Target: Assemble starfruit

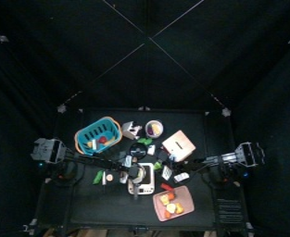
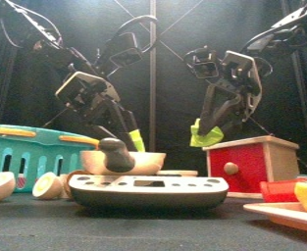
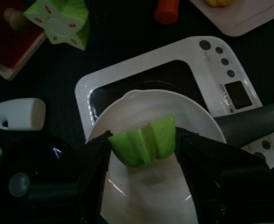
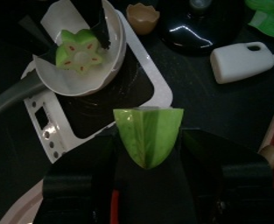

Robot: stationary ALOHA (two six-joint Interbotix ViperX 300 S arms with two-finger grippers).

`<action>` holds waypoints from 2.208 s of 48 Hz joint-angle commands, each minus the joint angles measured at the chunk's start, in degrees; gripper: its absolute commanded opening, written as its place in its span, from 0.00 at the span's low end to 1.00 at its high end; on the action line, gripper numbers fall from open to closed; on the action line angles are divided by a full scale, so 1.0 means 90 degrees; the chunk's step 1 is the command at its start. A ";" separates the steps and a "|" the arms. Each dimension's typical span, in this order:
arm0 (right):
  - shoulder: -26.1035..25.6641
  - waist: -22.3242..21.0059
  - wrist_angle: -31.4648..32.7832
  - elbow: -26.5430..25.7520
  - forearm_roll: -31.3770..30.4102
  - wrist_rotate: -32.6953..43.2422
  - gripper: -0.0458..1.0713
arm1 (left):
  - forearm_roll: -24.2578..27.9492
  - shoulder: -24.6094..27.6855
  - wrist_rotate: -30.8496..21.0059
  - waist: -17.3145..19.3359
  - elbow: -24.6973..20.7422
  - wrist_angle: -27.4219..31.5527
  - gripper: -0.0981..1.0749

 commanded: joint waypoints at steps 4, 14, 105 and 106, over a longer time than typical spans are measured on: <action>-0.0186 0.0010 -0.0049 -0.0342 0.0400 -0.0020 0.57 | 0.0205 -0.0312 0.0000 -0.0107 -0.0088 0.0225 0.75; -0.0283 0.0068 -0.0049 -0.0518 0.1299 -0.0020 0.57 | 0.0537 -0.0518 -0.0010 -0.0176 -0.0137 0.0664 0.75; 0.0068 -0.1543 0.2939 -0.1660 1.0479 -0.7363 0.56 | 0.2266 -0.1182 -0.0010 -0.0166 -0.0078 -0.0566 0.76; 0.0088 -0.1582 0.3008 -0.1670 1.0547 -0.7422 0.56 | 0.2305 -0.1182 -0.0010 -0.0166 -0.0088 -0.0605 0.76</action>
